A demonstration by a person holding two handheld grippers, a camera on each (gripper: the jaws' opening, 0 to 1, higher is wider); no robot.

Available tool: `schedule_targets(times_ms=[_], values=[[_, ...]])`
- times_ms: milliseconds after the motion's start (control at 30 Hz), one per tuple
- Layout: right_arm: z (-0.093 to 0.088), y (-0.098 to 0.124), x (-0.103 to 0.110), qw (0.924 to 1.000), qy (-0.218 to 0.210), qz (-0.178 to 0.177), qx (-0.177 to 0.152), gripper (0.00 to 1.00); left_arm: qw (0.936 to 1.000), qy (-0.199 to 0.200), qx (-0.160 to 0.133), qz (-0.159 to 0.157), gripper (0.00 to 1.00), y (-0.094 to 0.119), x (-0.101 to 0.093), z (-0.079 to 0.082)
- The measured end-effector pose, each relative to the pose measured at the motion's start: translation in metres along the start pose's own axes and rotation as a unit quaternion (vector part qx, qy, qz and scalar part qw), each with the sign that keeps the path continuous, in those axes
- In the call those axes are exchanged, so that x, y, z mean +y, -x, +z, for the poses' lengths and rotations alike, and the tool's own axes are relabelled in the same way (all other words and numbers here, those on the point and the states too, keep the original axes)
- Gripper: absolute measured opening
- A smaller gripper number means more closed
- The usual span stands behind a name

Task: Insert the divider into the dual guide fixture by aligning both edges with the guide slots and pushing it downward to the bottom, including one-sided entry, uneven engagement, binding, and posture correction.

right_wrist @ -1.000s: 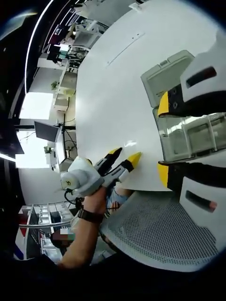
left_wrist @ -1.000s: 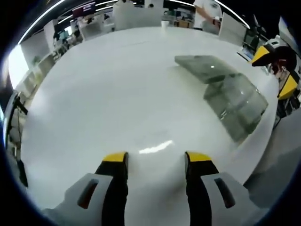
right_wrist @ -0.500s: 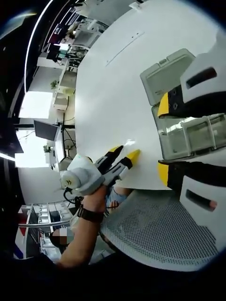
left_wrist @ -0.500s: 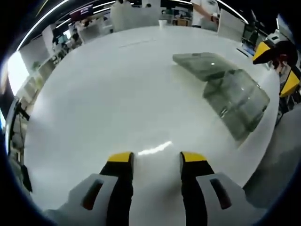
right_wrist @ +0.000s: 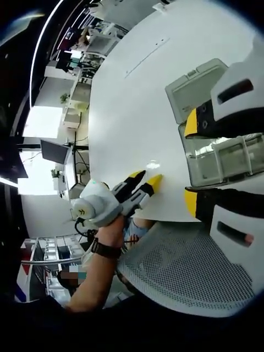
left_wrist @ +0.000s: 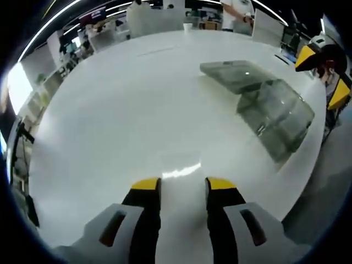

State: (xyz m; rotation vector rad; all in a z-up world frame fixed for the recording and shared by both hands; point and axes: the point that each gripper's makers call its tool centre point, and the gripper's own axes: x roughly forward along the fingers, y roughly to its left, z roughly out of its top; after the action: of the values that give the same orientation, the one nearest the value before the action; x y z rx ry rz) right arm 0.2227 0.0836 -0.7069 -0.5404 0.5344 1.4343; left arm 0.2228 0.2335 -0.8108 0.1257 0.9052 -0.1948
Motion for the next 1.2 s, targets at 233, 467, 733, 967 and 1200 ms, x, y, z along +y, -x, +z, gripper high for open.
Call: schedule_targets(times_ms=[233,467,733,967,1200], values=[[0.001,0.000,0.001,1.0000,0.002,0.001,0.001,0.31,0.9996,-0.027,-0.005,0.007,0.29,0.001,0.000,0.003],[0.003,0.001,0.001,1.0000,0.004,0.001,0.000,0.31,0.9996,-0.025,-0.012,0.003,0.29,0.004,0.000,0.007],[0.007,0.001,-0.002,1.0000,0.003,-0.004,-0.005,0.32,0.9994,-0.018,-0.031,-0.003,0.29,0.013,-0.001,0.015],[0.010,0.001,-0.001,1.0000,0.002,-0.002,-0.009,0.32,0.9981,-0.022,-0.055,-0.013,0.29,0.021,-0.010,0.026],[0.011,0.002,-0.002,0.9999,-0.002,-0.003,-0.013,0.31,0.9946,-0.036,-0.096,-0.017,0.29,0.029,-0.019,0.044]])
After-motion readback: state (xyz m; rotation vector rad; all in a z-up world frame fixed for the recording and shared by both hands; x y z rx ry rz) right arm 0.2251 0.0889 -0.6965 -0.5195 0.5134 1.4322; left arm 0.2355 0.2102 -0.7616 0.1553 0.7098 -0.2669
